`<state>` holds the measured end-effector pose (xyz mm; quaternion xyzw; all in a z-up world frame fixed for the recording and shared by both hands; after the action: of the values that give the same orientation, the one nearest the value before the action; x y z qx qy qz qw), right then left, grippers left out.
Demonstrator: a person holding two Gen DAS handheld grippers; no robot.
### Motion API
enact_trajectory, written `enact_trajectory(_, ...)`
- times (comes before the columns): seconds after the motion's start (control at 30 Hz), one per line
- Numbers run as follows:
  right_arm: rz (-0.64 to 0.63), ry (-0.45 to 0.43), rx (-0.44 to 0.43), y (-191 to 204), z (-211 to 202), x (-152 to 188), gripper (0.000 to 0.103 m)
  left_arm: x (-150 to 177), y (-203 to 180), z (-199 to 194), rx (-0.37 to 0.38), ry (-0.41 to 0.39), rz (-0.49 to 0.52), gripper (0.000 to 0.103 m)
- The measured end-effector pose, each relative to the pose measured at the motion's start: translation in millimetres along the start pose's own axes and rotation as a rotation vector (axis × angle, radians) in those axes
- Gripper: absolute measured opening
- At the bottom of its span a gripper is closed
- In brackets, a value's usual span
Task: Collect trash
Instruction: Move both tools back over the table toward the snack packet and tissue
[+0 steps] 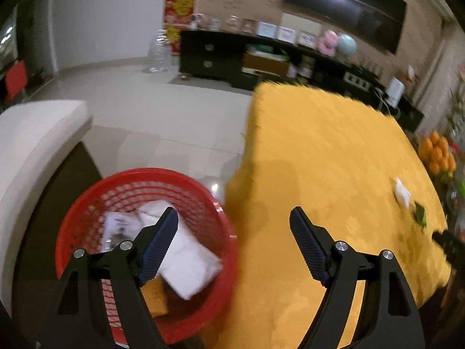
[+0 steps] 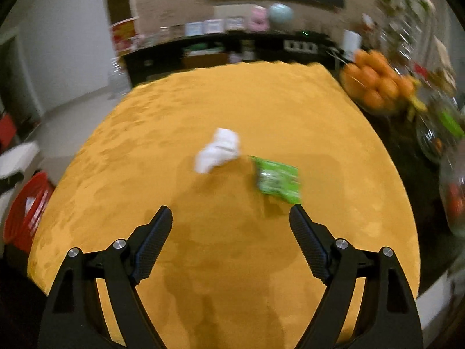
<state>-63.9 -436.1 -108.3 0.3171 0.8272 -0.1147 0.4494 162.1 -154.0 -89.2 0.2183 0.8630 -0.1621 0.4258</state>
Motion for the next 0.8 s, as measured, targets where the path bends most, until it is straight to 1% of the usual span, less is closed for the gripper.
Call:
enact_trajectory(0.03,0.023,0.001,0.005,-5,2,1,0.086,2,-9,2,0.006,0.003,0.025,0.077)
enact_trajectory(0.17,0.072,0.029,0.028,-19,11,6,0.086,8,-27,7,0.026,0.017,0.052,0.077)
enact_trajectory(0.33,0.129,0.042,0.045,-29,29,-2,0.086,11,-33,11,0.029,0.027,0.075,0.077)
enact_trajectory(0.43,0.111,0.043,0.055,-29,42,-10,0.086,13,-32,13,0.021,0.033,0.079,0.077)
enact_trajectory(0.57,0.073,0.057,0.09,-32,68,-20,0.086,15,-31,16,0.009,0.043,0.075,0.077)
enact_trajectory(0.7,0.066,0.069,0.103,-38,82,-23,0.086,18,-31,20,-0.001,0.054,0.088,0.077)
enact_trajectory(0.8,0.074,0.103,0.084,-37,87,-17,0.077,20,-35,25,-0.006,0.061,0.103,0.077)
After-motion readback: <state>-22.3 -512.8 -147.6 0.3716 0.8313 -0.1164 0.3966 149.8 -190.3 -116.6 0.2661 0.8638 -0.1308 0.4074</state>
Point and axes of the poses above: each gripper's, at about its wrist camera, not at the fingertips, and z roughly the way its jaws point, y to its left, x to its underside, the point moved 4 cm from there along z, roughly the way its jaws point, and after that the axes turned 12 degrees about -y, right-handed, at the moved point
